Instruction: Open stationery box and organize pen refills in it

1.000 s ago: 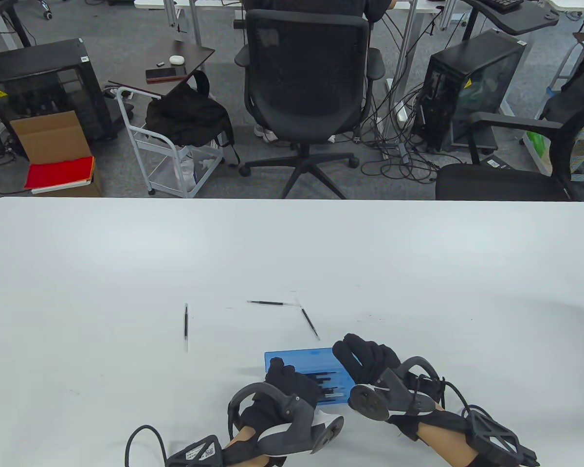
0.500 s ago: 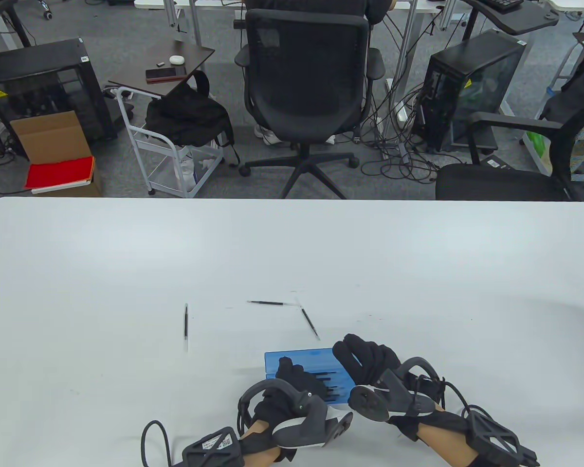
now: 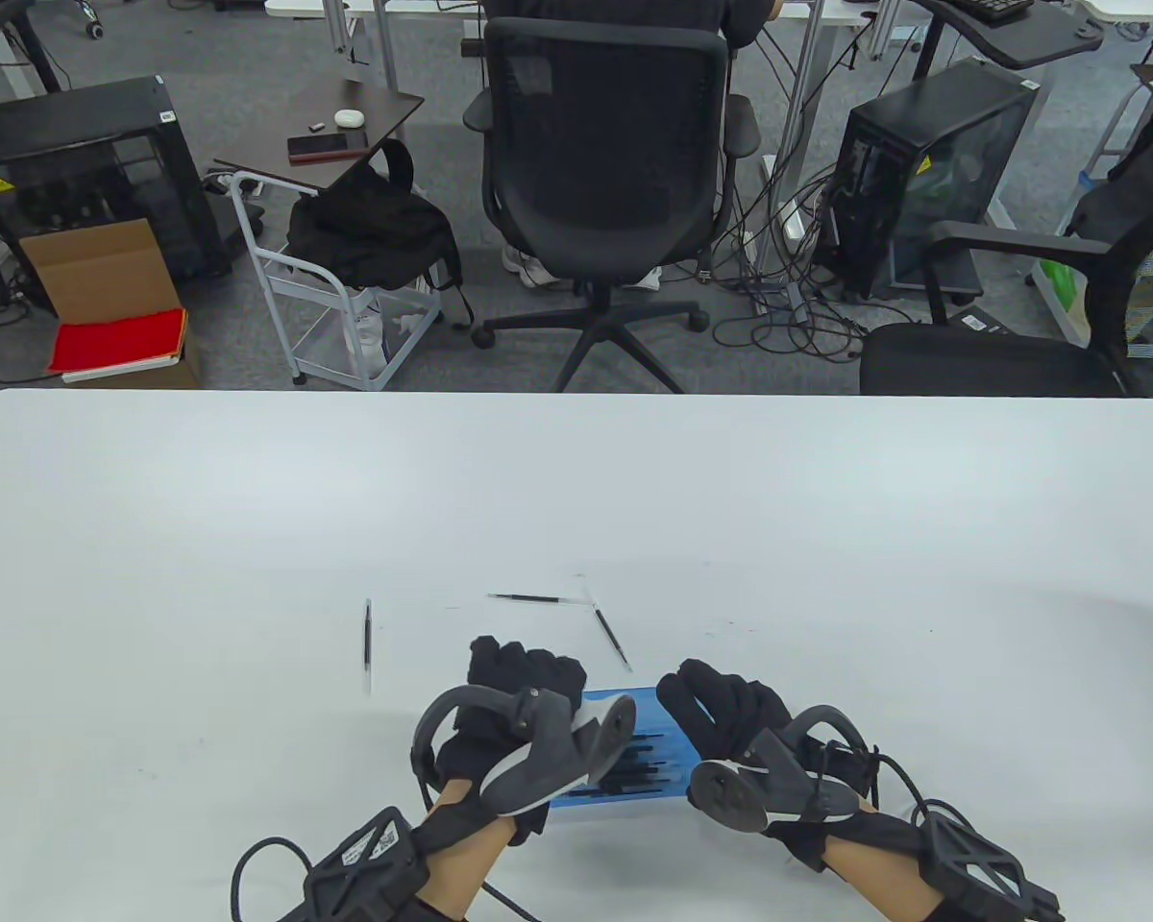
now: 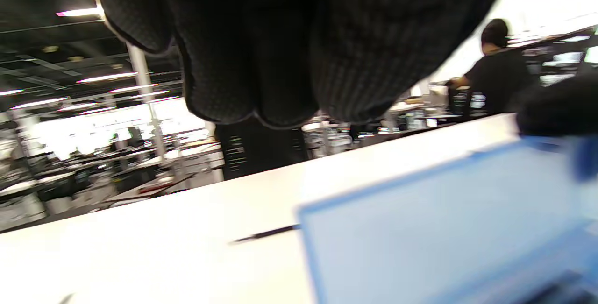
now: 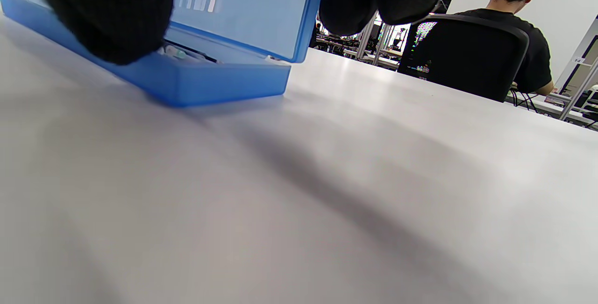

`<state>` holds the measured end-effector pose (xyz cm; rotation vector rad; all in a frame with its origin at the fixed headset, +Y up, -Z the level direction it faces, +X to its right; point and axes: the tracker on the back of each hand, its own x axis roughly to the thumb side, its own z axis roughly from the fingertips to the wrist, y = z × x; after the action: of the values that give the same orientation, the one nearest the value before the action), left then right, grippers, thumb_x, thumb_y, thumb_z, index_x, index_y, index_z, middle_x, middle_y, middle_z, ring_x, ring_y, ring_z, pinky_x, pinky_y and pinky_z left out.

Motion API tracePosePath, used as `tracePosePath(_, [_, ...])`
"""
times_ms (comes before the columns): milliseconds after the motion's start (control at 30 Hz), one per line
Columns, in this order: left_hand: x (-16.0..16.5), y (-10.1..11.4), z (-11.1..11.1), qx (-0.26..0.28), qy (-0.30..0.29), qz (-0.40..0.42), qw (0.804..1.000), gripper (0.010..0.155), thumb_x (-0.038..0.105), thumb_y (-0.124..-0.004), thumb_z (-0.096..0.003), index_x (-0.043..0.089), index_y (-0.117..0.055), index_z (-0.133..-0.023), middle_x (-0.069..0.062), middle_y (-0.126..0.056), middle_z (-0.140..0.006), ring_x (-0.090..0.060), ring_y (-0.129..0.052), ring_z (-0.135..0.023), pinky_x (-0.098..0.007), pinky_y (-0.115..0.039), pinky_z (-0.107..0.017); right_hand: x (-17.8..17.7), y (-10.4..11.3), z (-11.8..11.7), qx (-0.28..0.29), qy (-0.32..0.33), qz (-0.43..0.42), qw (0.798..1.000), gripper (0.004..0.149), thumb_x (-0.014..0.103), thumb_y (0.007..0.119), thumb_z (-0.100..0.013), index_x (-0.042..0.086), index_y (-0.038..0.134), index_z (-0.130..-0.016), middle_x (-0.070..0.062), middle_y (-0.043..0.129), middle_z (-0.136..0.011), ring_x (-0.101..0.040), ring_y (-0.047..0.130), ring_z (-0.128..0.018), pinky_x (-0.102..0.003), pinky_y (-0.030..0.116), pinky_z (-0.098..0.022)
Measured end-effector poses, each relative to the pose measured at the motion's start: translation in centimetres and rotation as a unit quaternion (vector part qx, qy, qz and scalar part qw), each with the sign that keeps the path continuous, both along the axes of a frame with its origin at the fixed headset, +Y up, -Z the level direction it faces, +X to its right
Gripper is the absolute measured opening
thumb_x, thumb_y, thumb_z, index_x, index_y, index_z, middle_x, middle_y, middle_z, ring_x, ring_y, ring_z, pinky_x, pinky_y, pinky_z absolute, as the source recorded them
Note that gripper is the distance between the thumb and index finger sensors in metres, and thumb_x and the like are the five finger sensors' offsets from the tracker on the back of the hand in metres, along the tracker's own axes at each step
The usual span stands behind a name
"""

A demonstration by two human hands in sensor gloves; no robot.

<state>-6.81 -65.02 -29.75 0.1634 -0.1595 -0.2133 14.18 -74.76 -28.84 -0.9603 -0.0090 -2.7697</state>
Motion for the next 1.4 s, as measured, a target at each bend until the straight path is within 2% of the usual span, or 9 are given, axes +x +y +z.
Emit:
tracePosePath(100, [-2.3, -0.2, -1.8, -0.008, 0.066, 0.012, 0.998, 0.046, 0.033, -0.094, -0.0447, 0.024, -0.087, -0.089, 0.000, -0.100, -0.084, -0.027, -0.102, -0.079, -0.057, -0.070, -0.075, 0.0, 0.0, 0.0, 0.000, 0.000, 0.000, 1.000, 0.113, 0.053, 0.081, -0.044, 0.012, 0.002, -0.113, -0.030, 0.020, -0.122, -0.048, 0.062, -0.105, -0.062, 0.060, -0.077])
tracePosePath(300, [-6.4, -2.6, -4.9, -0.046, 0.196, 0.050, 0.978, 0.048, 0.033, -0.094, -0.0450, 0.023, -0.086, -0.091, -0.001, -0.098, -0.087, -0.029, -0.099, -0.081, -0.058, -0.068, -0.076, 0.0, 0.0, 0.0, -0.001, -0.001, 0.000, 1.000, 0.113, 0.053, 0.081, -0.044, 0.012, 0.002, -0.113, -0.030, 0.020, -0.122, -0.048, 0.062, -0.105, -0.062, 0.060, -0.078])
tracePosePath(533, [-8.4, -5.0, -7.5, -0.059, 0.287, 0.039, 0.955, 0.051, 0.033, -0.094, -0.0448, 0.022, -0.084, -0.093, -0.003, -0.096, -0.090, -0.031, -0.098, -0.083, -0.059, -0.066, -0.077, 0.0, 0.0, -0.1, -0.003, 0.000, -0.002, 1.000, 0.113, 0.053, 0.082, -0.044, 0.012, 0.002, -0.113, -0.030, 0.020, -0.122, -0.048, 0.062, -0.105, -0.062, 0.060, -0.078])
tracePosePath(700, [-10.0, -6.1, -8.7, -0.057, 0.363, 0.017, 0.930, 0.053, 0.035, -0.095, -0.0445, 0.021, -0.083, -0.094, -0.004, -0.095, -0.091, -0.032, -0.096, -0.084, -0.060, -0.065, -0.077, 0.0, 0.0, -0.1, -0.004, 0.000, -0.002, 1.000, 0.113, 0.053, 0.082, -0.044, 0.012, 0.002, -0.113, -0.030, 0.020, -0.122, -0.048, 0.062, -0.105, -0.062, 0.060, -0.078])
tracePosePath(967, [-12.6, -8.3, -9.5, -0.082, 0.417, 0.044, 0.904, 0.052, 0.035, -0.095, -0.0442, 0.020, -0.085, -0.093, -0.004, -0.097, -0.089, -0.031, -0.098, -0.082, -0.059, -0.066, -0.076, 0.1, 0.0, -0.1, -0.004, 0.001, -0.002, 1.000, 0.113, 0.053, 0.082, -0.044, 0.012, 0.002, -0.113, -0.030, 0.020, -0.122, -0.048, 0.062, -0.105, -0.062, 0.060, -0.078])
tracePosePath(1100, [-13.2, -8.6, -9.6, -0.090, 0.430, 0.074, 0.895, 0.051, 0.035, -0.095, -0.0440, 0.020, -0.086, -0.092, -0.004, -0.098, -0.087, -0.030, -0.099, -0.081, -0.059, -0.067, -0.076, 0.1, 0.0, -0.1, -0.004, 0.001, -0.002, 1.000, 0.113, 0.053, 0.082, -0.044, 0.012, 0.002, -0.113, -0.030, 0.020, -0.122, -0.048, 0.062, -0.105, -0.062, 0.060, -0.078])
tracePosePath(1400, [-13.7, -9.5, -9.6, -0.103, 0.438, 0.068, 0.891, 0.048, 0.033, -0.095, -0.0442, 0.020, -0.087, -0.090, -0.003, -0.099, -0.085, -0.029, -0.100, -0.080, -0.058, -0.068, -0.076, 0.1, 0.0, -0.1, -0.004, 0.001, -0.002, 1.000, 0.113, 0.053, 0.082, -0.044, 0.012, 0.002, -0.113, -0.030, 0.020, -0.122, -0.048, 0.062, -0.105, -0.062, 0.060, -0.078])
